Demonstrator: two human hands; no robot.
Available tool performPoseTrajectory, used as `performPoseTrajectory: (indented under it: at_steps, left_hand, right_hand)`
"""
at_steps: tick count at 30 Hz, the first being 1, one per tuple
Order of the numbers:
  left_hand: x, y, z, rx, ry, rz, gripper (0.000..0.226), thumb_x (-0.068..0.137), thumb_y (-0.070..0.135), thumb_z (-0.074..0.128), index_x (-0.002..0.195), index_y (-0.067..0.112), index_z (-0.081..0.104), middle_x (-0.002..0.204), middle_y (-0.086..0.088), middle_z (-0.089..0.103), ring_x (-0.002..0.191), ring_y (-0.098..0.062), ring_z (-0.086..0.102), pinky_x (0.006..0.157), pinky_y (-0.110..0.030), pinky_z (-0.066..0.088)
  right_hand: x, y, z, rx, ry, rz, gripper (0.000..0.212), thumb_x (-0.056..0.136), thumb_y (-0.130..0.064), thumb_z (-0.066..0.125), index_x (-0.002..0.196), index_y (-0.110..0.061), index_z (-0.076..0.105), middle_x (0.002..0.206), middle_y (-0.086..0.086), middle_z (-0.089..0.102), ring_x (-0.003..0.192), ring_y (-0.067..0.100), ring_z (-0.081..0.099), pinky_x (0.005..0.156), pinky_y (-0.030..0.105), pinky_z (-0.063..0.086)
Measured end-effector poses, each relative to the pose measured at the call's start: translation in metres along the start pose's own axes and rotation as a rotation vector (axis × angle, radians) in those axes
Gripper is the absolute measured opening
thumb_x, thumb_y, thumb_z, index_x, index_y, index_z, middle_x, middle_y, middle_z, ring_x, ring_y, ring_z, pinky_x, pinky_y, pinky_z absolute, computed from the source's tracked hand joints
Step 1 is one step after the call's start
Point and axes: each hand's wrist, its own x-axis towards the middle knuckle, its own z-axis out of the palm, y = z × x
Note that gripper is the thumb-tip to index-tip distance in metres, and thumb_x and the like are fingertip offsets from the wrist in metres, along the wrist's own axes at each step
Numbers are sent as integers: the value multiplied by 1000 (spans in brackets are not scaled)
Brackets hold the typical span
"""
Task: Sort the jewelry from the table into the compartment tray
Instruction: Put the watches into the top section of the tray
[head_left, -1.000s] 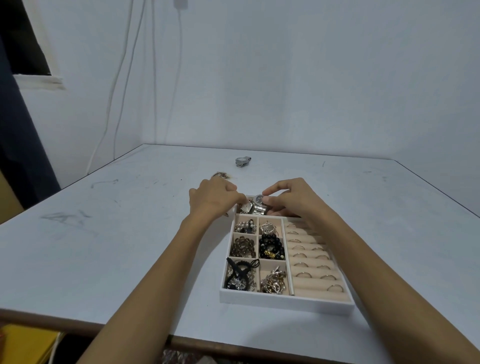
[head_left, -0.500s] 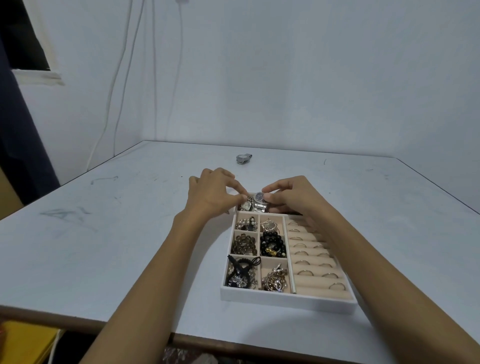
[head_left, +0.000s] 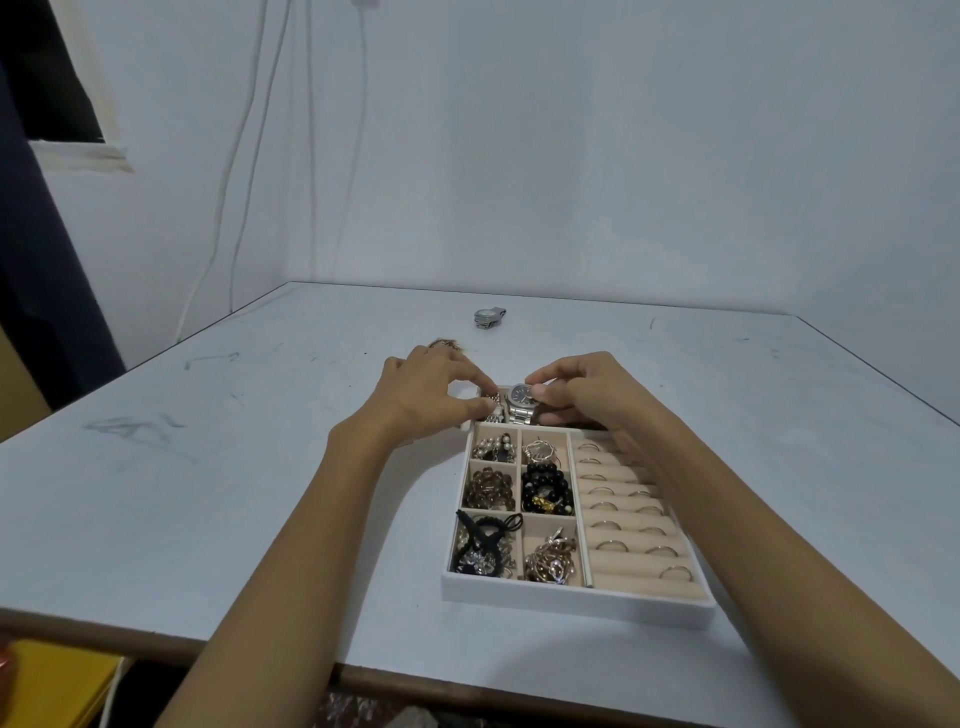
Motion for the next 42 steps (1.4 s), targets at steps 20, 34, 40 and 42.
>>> performPoseTrajectory:
  at_steps: [20, 34, 40, 42]
  left_hand:
    - [0, 1, 1, -62, -30, 11, 25, 84, 51, 60, 108, 47, 62, 110, 19, 60, 109, -6, 53, 94, -36, 31]
    - [0, -1, 3, -50, -47, 3, 24, 86, 50, 58, 109, 48, 62, 125, 12, 57, 118, -11, 49, 104, -43, 31]
    - [-2, -3, 1, -77, -43, 19, 24, 88, 47, 57, 111, 45, 62, 117, 17, 60, 113, -7, 51, 102, -42, 33]
    - [-1, -7, 2, -128, -16, 18, 26, 91, 44, 53, 116, 43, 59, 112, 19, 61, 111, -6, 53, 102, -42, 35]
  right_hand:
    - [1, -16, 8, -222, -37, -14, 12, 87, 1, 62, 96, 5, 69, 89, 26, 71, 60, 22, 65, 61, 26, 58]
    - [-2, -12, 15, -459, 130, -191, 9, 81, -9, 65, 87, -12, 72, 64, 3, 69, 62, 21, 72, 72, 31, 59]
    - [-3, -16, 6, -377, 137, -236, 10, 86, -14, 63, 91, -14, 72, 72, 10, 71, 61, 29, 70, 70, 35, 60]
    - [0, -17, -5, -360, 208, -273, 12, 86, -15, 63, 94, -18, 72, 82, 8, 69, 74, 30, 70, 77, 39, 58]
